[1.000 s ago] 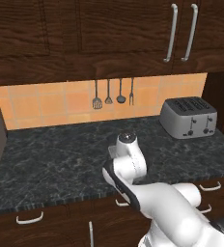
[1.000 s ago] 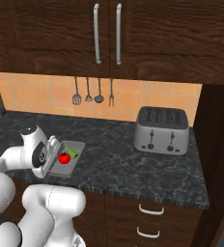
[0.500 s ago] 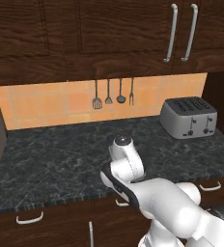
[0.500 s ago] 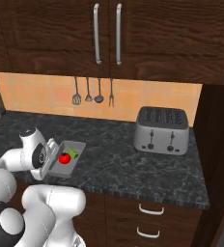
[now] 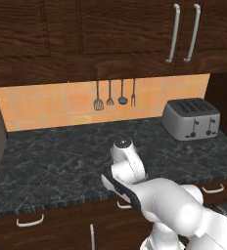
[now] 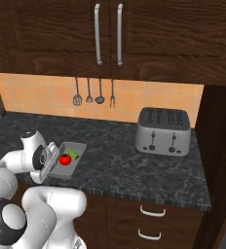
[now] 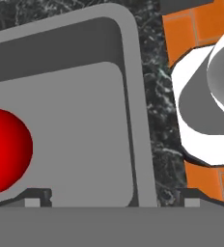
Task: Take the meat container that has the shrimp and place it on the second highest rack of the freezer. Then take the vegetable container that has the tomato and lemon wedge and place it on the highest rack of the freezer.
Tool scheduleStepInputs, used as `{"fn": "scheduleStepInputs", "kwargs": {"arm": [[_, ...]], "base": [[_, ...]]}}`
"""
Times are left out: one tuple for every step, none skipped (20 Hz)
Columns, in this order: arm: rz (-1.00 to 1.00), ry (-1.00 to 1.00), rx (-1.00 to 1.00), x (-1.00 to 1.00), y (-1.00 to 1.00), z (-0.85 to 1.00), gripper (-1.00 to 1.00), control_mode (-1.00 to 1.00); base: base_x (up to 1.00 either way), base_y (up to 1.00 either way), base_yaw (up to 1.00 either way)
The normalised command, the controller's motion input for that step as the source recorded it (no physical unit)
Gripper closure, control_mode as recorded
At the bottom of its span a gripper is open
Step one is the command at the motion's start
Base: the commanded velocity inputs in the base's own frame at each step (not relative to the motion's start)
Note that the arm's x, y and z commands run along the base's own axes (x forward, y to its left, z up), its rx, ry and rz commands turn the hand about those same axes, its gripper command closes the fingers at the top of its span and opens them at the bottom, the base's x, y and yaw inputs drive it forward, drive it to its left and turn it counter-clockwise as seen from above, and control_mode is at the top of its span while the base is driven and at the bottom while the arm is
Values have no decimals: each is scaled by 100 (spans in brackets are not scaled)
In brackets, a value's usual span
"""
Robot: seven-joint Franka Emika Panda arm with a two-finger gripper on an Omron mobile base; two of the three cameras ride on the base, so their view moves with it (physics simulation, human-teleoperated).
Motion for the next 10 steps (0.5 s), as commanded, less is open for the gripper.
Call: {"fn": "scheduleStepInputs", "kwargs": {"arm": [[0,1,4,0,-42,-32,-100,-100],[0,2,4,0,-42,-31,-100,-100],[0,2,3,0,-43,-34,-100,-100],[0,2,1,0,-37,-36,-100,-100],[0,2,0,0,-32,-41,-100,-100],[0,1,0,0,-29,-49,-100,-100],[0,0,0,0,-30,-54,-100,-100],[0,0,0,-4,-29,-61,-100,-100],[0,0,0,-8,-21,-65,-100,-100],[0,0,0,-6,-14,-63,-100,-100]], "base": [[0,0,0],[0,0,0],[0,0,0],[0,0,0],[0,0,0],[0,0,0],[0,0,0],[0,0,0],[0,0,0],[0,0,0]]}}
